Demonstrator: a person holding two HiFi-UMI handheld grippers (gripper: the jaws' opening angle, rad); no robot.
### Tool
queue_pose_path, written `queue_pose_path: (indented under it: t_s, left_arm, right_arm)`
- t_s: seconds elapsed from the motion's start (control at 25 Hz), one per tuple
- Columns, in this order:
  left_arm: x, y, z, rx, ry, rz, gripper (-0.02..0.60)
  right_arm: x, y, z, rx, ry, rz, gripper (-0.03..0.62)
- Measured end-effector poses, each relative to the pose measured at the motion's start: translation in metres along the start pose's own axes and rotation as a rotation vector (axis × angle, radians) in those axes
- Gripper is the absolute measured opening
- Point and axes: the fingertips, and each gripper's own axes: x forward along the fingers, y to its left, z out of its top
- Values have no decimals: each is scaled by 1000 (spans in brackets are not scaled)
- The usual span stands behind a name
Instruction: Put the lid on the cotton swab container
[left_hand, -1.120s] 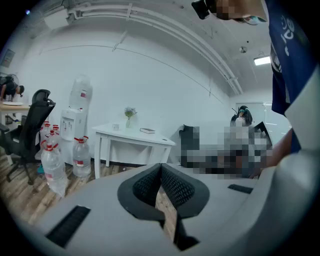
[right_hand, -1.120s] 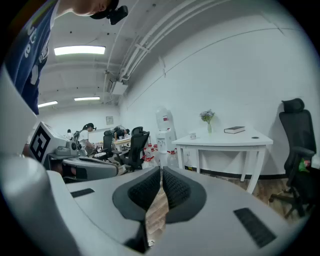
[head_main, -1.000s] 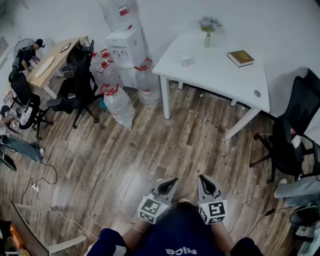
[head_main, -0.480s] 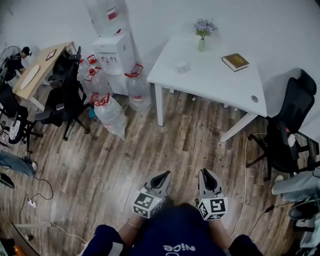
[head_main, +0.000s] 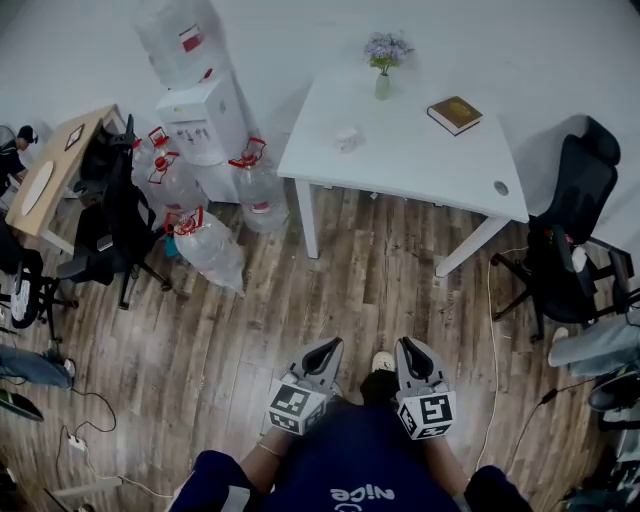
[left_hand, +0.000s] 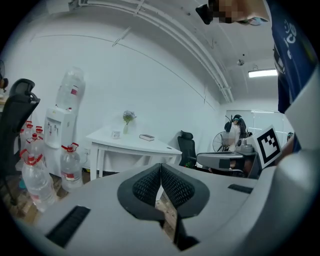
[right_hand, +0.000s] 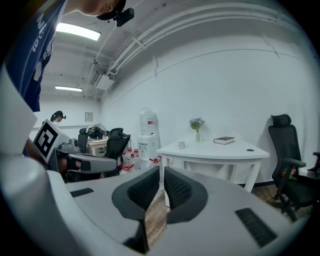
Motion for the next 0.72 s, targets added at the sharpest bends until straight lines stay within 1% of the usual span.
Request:
queue_pose_path:
  t_s: [0.12,0.2,0.28,0.36,0.48,0.6,0.72]
  left_arm:
    - [14,10,4,6,8,23,21]
    - [24,21,8,19,6,48,20]
    - [36,34,11,9,6,85,21]
    - [49,48,15,-16,5,131,20]
    - [71,65,29,-30,1,184,20]
    - [98,77,45,-17,0,222,20]
    - [135,83,61,0,-1,248,20]
  right_arm:
    - [21,-10,6,-25,4,13,55]
    - [40,-16,8,-46,3,37,55]
    - [61,-25,11,-35,1,69,55]
    - [85,-35,14,-3,0,103,55]
    - [119,-51,27,7,-3,151,55]
    - [149,-69,45,0,-17,198,55]
    - [177,-97,57,-12,-19,234,55]
